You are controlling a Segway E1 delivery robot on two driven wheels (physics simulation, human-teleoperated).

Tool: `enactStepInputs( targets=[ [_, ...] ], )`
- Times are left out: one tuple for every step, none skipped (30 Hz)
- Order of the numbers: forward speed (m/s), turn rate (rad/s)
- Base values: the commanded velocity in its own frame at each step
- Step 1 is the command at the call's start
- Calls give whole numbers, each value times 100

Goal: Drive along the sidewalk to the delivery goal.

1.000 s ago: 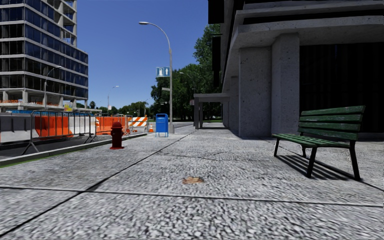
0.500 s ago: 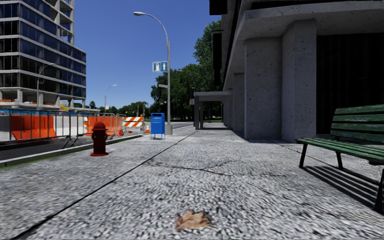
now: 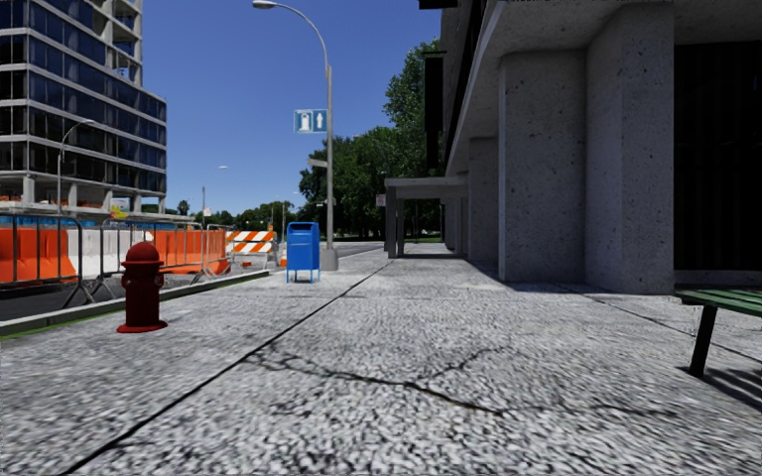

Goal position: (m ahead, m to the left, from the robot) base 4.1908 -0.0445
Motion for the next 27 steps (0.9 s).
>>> enactStepInputs(
  targets=[
    [200,0],
    [200,0],
    [200,0],
    [200,0],
    [200,0],
    [200,0],
    [200,-14],
    [200,-19],
    [200,-20],
    [200,-20],
    [200,-20],
    [200,-20],
    [200,-20],
    [200,-20],
    [200,-2],
    [200,0],
    [200,0],
    [200,0],
    [192,0],
    [183,0],
    [183,0],
    [176,0],
    [173,0],
    [164,0],
    [164,0],
    [155,-15],
    [146,-27]
  ],
)
